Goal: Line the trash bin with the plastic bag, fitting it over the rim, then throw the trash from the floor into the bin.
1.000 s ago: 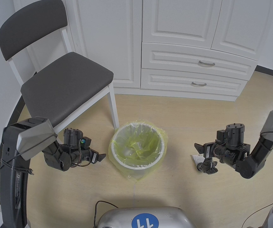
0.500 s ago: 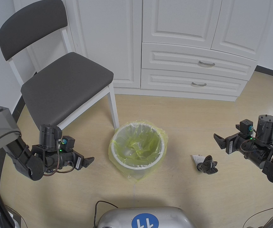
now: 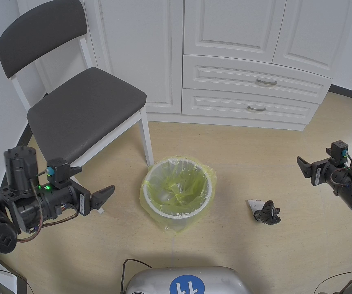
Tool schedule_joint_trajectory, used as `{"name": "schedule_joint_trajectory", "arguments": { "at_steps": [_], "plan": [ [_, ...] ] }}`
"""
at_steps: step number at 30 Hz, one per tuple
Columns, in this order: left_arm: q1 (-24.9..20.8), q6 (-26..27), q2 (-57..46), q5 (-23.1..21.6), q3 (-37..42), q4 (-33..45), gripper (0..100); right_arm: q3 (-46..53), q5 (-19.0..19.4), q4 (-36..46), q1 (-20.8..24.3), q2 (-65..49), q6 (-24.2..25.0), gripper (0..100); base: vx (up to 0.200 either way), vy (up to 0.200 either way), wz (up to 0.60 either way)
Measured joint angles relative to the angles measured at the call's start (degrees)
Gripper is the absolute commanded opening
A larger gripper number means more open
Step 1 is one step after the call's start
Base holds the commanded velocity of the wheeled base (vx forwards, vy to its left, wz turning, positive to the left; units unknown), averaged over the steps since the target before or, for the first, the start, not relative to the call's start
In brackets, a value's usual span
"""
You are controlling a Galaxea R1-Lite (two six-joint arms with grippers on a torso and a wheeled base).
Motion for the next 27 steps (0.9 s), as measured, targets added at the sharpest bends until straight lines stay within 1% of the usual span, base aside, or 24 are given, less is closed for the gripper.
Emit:
{"name": "schedule_joint_trajectory", "arguments": {
  "at_steps": [2,7,9,12,14,15,18,20,23,27],
  "plan": [
    [-0.9,-0.3,-3.4,0.1,0.4,0.9,100,-0.4,-0.1,4.2,-0.1,-3.4,0.0,100,0.000,0.000,0.00],
    [-2.5,-1.7,-12.1,0.4,1.2,3.4,100,-2.4,0.5,19.8,0.2,-13.4,0.1,100,0.000,0.000,0.00],
    [-2.8,-2.7,-15.1,1.3,1.2,5.3,100,-4.0,1.0,26.5,0.4,-16.8,1.4,100,0.000,0.000,0.00],
    [-3.2,-5.8,-18.3,3.3,0.7,9.2,100,-7.6,2.2,35.9,0.7,-20.0,5.8,100,0.000,0.000,0.00],
    [-3.3,-9.5,-19.8,4.4,-0.2,12.2,100,-10.5,3.6,41.6,1.0,-21.1,9.7,100,0.000,0.000,0.00],
    [-3.3,-12.2,-20.3,4.8,-1.0,14.1,100,-12.1,4.6,44.2,1.1,-21.4,11.6,100,0.000,0.000,0.00],
    [-3.4,-20.4,-21.4,5.6,-3.9,21.5,100,-16.1,8.0,49.4,0.7,-20.8,15.6,100,0.000,0.000,0.00],
    [-3.2,-24.4,-21.6,5.6,-6.0,25.1,100,-18.1,9.9,51.4,-0.2,-19.1,17.2,100,0.000,0.000,0.00],
    [-2.6,-27.6,-21.6,4.0,-8.3,28.0,100,-20.8,11.8,53.1,-2.3,-14.4,18.8,100,0.000,0.000,0.00],
    [-0.7,-29.2,-21.2,1.6,-9.8,29.2,100,-23.1,13.1,54.0,-4.8,-7.8,19.8,100,0.000,0.000,0.00]
  ]
}}
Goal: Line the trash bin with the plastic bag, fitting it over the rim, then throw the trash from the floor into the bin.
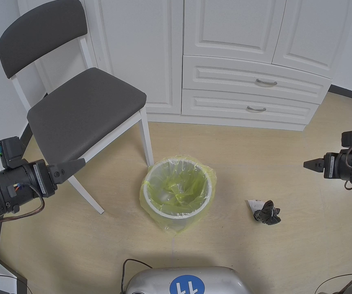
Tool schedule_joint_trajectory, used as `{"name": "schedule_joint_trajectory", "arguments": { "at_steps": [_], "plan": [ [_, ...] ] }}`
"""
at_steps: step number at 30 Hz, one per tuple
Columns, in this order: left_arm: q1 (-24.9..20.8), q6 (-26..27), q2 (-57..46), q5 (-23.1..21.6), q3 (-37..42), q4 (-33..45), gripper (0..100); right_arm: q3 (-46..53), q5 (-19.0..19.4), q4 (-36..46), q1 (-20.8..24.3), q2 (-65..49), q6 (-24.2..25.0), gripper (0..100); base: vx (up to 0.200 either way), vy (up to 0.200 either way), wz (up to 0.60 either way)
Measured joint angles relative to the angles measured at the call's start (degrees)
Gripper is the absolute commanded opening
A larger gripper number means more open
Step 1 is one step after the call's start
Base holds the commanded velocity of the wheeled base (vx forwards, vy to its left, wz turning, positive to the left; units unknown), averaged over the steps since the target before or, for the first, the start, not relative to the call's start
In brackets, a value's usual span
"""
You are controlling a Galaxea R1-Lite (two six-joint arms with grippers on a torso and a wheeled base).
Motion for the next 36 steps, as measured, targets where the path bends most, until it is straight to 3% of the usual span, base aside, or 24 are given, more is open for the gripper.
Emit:
{"name": "schedule_joint_trajectory", "arguments": {
  "at_steps": [8,15,22,31,36],
  "plan": [
    [4.6,-0.5,0.8,-2.2,-1.5,0.5,100,-2.7,0.7,-4.4,-3.7,16.0,0.8,100,0.000,0.000,0.00],
    [7.6,3.4,1.7,-2.5,-1.6,0.6,100,-3.8,0.5,-15.4,-5.5,32.6,0.6,100,0.000,0.000,0.00],
    [9.1,5.4,2.1,-2.5,-1.6,0.4,100,-7.3,0.4,-21.1,-6.4,47.5,0.6,100,0.000,0.000,0.00],
    [10.7,6.9,2.7,-2.6,-1.8,0.2,100,-18.1,0.5,-21.3,-6.7,59.7,0.8,100,0.000,0.000,0.00],
    [11.9,8.0,3.2,-2.7,-1.9,0.2,100,-26.4,0.9,-15.1,-7.0,64.1,0.7,100,0.000,0.000,0.00]
  ]
}}
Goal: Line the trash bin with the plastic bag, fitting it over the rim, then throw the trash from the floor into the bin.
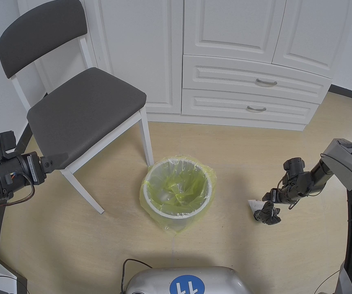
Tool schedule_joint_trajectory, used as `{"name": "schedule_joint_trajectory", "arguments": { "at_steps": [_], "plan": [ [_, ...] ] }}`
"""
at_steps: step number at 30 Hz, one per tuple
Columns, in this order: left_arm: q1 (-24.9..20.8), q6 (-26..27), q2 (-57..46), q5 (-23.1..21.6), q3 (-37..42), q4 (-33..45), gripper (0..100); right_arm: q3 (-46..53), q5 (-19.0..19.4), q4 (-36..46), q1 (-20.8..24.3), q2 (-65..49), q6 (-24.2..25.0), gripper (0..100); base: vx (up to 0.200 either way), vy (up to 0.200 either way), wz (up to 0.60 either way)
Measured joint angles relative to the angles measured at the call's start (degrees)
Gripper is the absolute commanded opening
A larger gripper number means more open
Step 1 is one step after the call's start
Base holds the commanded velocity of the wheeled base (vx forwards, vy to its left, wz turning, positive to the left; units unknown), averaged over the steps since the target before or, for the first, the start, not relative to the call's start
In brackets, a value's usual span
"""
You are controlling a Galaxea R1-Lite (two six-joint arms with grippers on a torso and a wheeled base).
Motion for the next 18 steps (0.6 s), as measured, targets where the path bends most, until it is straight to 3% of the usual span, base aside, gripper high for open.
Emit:
{"name": "schedule_joint_trajectory", "arguments": {
  "at_steps": [10,18],
  "plan": [
    [0.6,0.4,1.1,0.0,0.0,0.0,100,-23.8,0.4,20.9,-0.3,7.7,-0.9,100,0.000,0.000,0.00],
    [0.5,0.7,3.8,0.1,0.2,-2.0,100,-39.5,1.2,36.7,-1.2,16.4,-6.8,100,0.000,0.000,0.00]
  ]
}}
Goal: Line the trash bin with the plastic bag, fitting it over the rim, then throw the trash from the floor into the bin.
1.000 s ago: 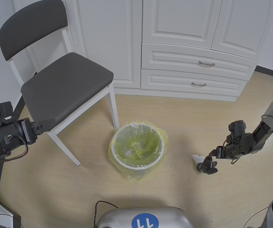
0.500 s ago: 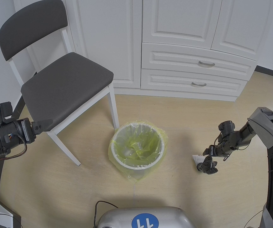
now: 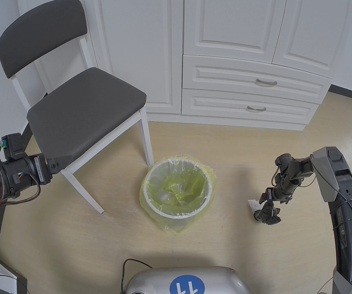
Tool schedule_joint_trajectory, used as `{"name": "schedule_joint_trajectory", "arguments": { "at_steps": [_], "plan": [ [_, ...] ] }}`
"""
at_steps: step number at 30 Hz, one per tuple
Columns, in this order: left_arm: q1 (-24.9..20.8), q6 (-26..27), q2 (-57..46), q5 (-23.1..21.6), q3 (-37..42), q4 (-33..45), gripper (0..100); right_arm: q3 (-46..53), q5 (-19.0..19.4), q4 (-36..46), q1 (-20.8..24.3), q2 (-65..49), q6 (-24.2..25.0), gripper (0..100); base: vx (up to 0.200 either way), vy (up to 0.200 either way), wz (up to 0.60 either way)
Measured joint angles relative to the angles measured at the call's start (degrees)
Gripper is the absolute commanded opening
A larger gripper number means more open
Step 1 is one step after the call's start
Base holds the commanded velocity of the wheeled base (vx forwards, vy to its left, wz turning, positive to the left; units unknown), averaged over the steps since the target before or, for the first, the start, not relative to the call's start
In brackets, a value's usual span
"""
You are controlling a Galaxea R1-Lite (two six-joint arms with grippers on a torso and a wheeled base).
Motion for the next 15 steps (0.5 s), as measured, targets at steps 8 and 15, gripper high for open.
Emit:
{"name": "schedule_joint_trajectory", "arguments": {
  "at_steps": [8,15],
  "plan": [
    [-0.2,2.1,2.2,0.2,1.2,-2.2,100,-1.9,-0.1,0.6,-0.2,3.9,-1.1,100,0.000,0.000,0.00],
    [-0.2,3.4,2.7,0.1,1.9,-2.9,100,-2.0,-0.1,0.6,0.1,5.2,-1.4,100,0.000,0.000,0.00]
  ]
}}
